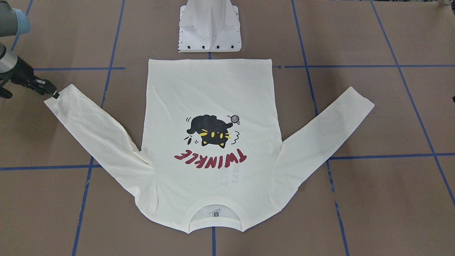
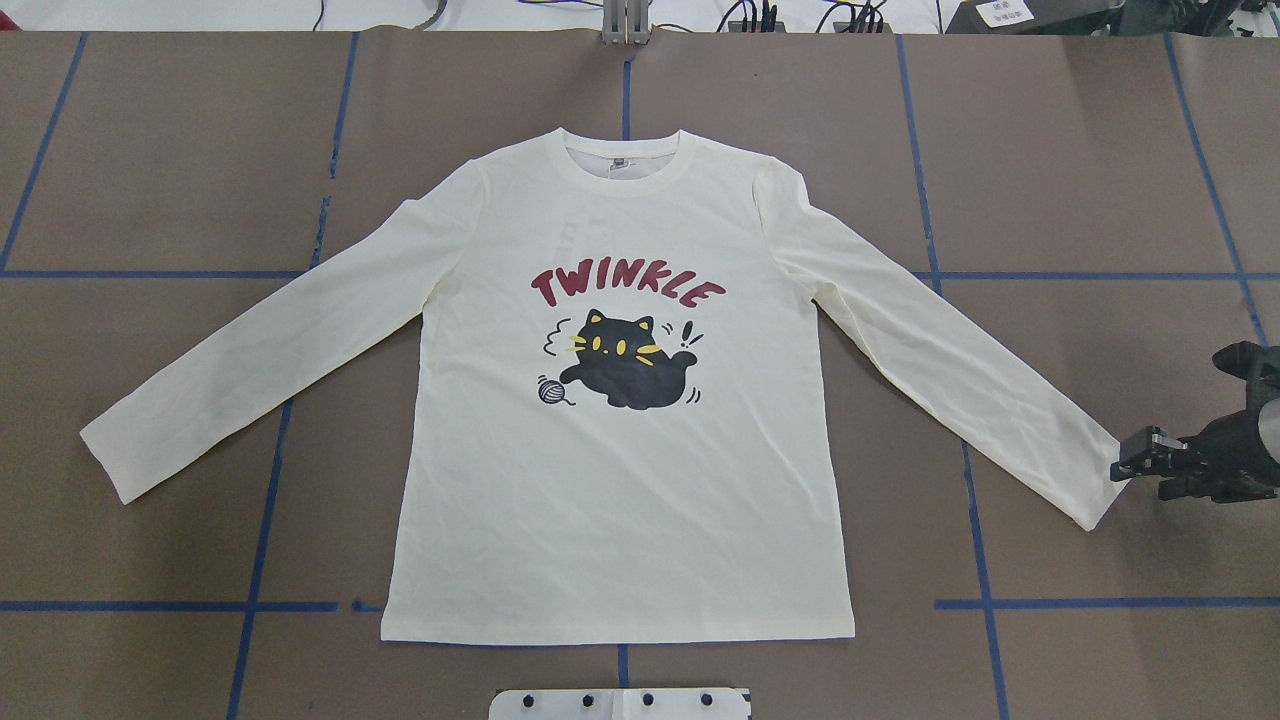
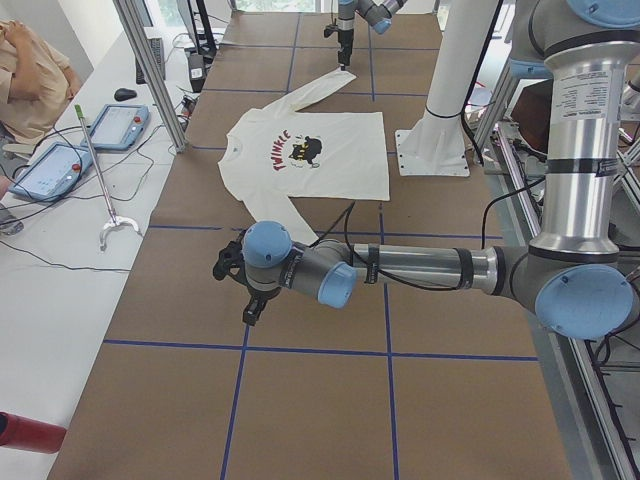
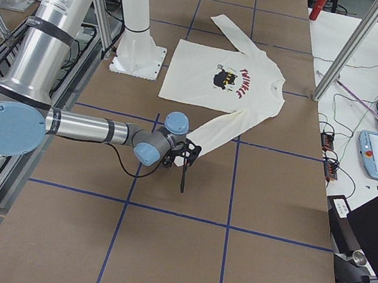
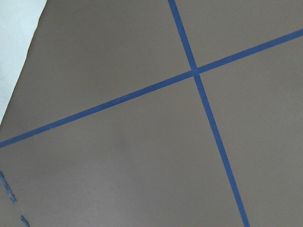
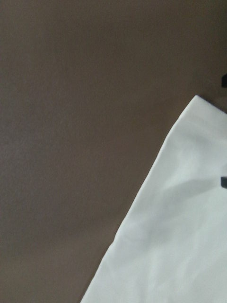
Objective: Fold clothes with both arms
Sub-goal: 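Move the right gripper to the sleeve cuff nearest it and grasp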
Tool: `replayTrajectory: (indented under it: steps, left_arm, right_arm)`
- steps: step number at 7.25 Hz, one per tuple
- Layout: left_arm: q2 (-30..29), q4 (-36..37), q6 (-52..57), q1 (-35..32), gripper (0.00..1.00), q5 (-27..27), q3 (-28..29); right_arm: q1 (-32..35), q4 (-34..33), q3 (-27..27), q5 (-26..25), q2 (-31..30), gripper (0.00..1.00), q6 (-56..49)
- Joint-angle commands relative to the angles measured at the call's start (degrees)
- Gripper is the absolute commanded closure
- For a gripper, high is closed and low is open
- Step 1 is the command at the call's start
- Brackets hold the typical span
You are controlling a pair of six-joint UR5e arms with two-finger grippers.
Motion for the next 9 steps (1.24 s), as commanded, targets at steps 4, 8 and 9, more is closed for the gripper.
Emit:
replayTrajectory:
  steps: [4,8,9]
  left_arm:
    - [0.00,-0.09,0.03,0.00,0.00,0.02,0.03]
    - [0.09,-0.09,0.03,0.00,0.00,-0.07,-0.06]
    - [0.09,-0.09,0.03,0.00,0.00,-0.07,-0.06]
  right_arm:
    - [1.16,0.02,-1.49,-1.26,1.26,0.87,-0.13]
    - [2.04,0.02,1.66,-1.18,1.26,1.00,-0.13]
    - [1.95,-0.94,6.55,-1.00,1.35,1.00,0.74]
